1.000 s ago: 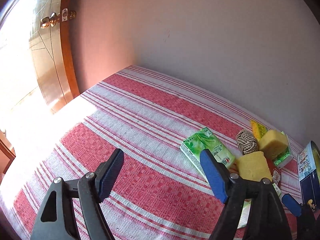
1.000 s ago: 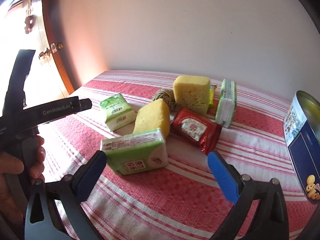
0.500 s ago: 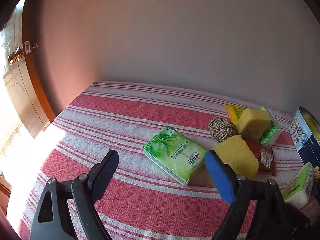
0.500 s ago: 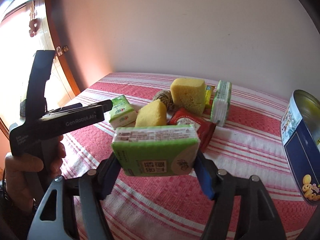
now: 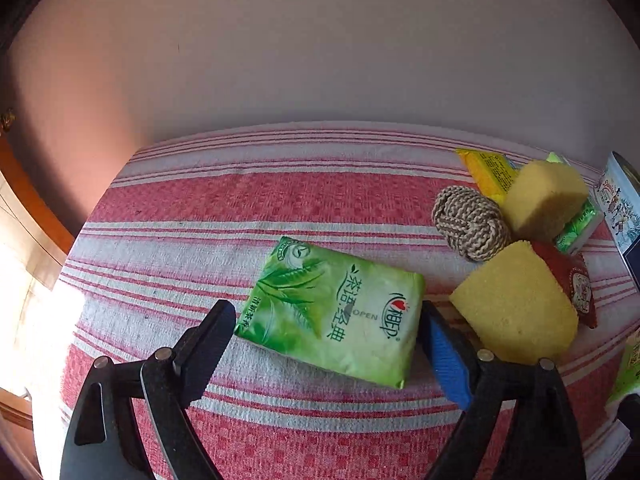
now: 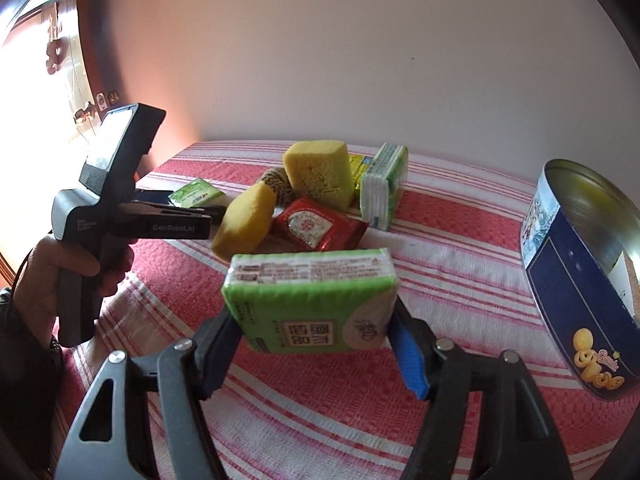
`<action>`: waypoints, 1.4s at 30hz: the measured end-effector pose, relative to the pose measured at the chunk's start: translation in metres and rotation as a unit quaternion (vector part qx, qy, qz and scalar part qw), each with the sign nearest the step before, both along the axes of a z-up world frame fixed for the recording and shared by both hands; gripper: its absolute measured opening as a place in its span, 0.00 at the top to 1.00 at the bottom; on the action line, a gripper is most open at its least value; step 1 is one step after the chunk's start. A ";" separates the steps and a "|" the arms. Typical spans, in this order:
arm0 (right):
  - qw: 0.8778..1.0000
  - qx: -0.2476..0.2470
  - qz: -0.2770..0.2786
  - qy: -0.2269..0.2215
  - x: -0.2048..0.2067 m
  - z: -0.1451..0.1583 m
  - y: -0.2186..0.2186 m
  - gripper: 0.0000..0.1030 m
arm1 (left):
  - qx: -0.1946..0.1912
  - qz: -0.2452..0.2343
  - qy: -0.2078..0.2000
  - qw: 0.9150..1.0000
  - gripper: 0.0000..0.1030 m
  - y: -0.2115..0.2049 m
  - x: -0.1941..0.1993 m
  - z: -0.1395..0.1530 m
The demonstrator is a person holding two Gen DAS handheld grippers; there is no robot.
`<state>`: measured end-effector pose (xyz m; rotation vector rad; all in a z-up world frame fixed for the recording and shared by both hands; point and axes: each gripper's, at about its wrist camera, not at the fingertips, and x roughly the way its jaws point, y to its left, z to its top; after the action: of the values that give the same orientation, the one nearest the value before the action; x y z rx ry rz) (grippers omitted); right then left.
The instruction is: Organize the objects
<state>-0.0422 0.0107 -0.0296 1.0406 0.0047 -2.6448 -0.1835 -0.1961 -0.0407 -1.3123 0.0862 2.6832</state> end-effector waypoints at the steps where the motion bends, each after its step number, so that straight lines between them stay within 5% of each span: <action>1: 1.000 0.000 0.000 0.001 0.001 0.000 -0.001 0.32 | 0.001 0.005 0.003 1.000 0.19 -0.001 0.000 0.001; 9: 1.000 0.003 -0.013 0.019 0.004 0.003 -0.001 0.32 | -0.007 0.046 0.011 0.999 0.24 -0.001 0.009 0.005; 14: 0.997 -0.002 -0.048 0.061 0.010 0.014 0.011 0.32 | -0.010 0.103 0.088 0.991 0.24 0.008 0.030 0.025; 22: 0.989 0.017 -0.105 0.105 0.014 0.024 0.026 0.32 | -0.028 0.133 0.154 0.979 0.24 0.045 0.076 0.043; 30: 0.984 0.031 -0.121 0.130 0.022 0.030 0.030 0.32 | -0.029 0.156 0.176 0.971 0.24 0.068 0.117 0.050; 42: 0.979 0.046 -0.122 0.155 0.038 0.036 0.046 0.32 | -0.022 0.169 0.187 0.968 0.24 0.065 0.120 0.040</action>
<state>-0.0042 0.0569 0.0066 0.6801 0.0714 -3.0306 -0.0638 -0.1312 -0.0011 -0.8790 -0.0397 3.2078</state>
